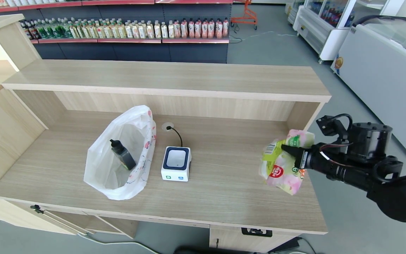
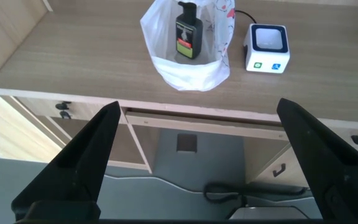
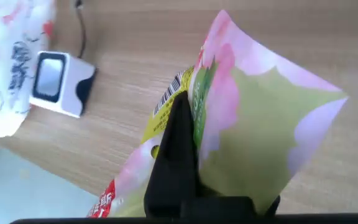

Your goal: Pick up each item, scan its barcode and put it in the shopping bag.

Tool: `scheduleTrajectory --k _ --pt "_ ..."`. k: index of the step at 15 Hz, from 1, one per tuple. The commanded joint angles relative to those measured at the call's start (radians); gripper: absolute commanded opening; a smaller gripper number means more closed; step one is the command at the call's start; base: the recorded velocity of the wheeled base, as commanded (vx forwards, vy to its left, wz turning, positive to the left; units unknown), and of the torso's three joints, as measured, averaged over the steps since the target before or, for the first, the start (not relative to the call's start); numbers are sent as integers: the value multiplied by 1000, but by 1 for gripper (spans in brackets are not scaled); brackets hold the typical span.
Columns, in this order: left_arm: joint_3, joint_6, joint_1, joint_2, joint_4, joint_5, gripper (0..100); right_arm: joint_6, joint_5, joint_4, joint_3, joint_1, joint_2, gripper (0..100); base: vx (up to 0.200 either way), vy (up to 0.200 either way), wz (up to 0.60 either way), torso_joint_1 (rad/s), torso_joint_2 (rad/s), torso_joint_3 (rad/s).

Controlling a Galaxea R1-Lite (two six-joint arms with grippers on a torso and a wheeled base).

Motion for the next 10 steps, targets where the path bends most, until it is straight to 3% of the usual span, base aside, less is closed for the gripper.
scheduleTrajectory --k 1,2,3,4,7,8,10 --pt "0 0 0 0 0 0 100 -160 224 -181 108 -53 -53 0 0 0 0 0 0 0" --pt "0 0 0 0 0 0 100 -252 431 -271 105 -83 -60 0 0 0 0 0 0 0" --pt "0 0 0 0 0 0 100 -301 548 -333 102 -97 -66 0 0 0 0 0 0 0" --pt "0 0 0 0 0 0 100 -386 739 -411 102 -117 -73 0 0 0 0 0 0 0" --pt "0 0 0 0 0 0 100 -636 1137 -439 98 -137 -109 0 0 0 0 0 0 0" --pt "0 0 0 0 0 0 100 -688 1213 -436 99 -137 -115 0 0 0 0 0 0 0" --pt "0 0 0 0 0 0 100 -689 1221 -436 87 -128 -120 0 0 0 0 0 0 0"
